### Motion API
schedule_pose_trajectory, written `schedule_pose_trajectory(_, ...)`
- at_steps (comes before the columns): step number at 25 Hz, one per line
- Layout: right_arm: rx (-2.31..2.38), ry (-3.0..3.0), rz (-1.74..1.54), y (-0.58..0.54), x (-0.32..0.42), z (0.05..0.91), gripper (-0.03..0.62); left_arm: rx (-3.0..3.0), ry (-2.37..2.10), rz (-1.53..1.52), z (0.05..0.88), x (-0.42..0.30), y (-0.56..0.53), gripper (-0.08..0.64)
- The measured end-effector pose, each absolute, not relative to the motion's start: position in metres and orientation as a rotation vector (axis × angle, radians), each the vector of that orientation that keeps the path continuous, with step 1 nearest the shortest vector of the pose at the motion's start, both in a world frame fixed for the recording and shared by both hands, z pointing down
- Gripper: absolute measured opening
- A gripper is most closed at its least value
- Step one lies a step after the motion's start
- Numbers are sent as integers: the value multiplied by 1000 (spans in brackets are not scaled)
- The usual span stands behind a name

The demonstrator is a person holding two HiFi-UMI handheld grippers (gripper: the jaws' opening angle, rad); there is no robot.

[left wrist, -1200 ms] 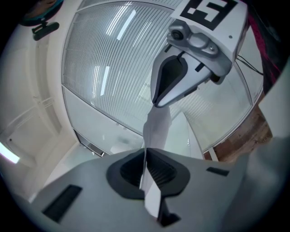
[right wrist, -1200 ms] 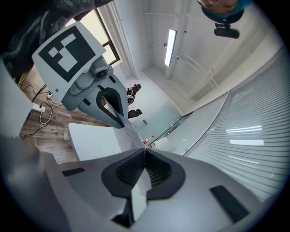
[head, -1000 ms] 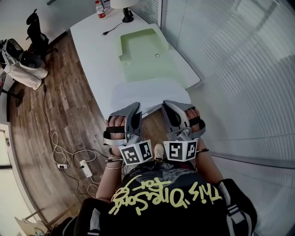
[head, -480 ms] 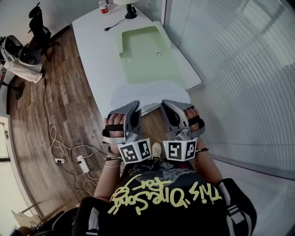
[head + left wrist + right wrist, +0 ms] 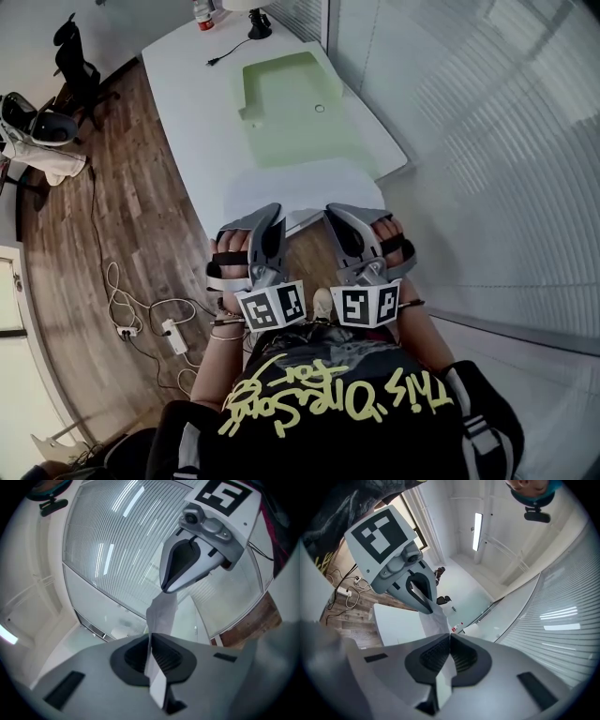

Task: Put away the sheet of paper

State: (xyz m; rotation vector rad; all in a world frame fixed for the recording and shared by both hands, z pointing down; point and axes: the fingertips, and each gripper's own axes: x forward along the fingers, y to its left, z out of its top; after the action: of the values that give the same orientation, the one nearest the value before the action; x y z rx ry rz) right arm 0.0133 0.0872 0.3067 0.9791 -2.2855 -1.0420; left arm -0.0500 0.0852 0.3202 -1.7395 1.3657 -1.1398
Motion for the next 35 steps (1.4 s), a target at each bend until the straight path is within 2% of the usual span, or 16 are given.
schedule_pose_trajectory(22,963,-2300,-1084,85,21,300,8,-1730,1421,-1132,313,-43,85,9)
schedule_pose_trajectory(35,974,-2261,-1064,48,18,308,8,-1753,1374,-1126,321,-48,48,9)
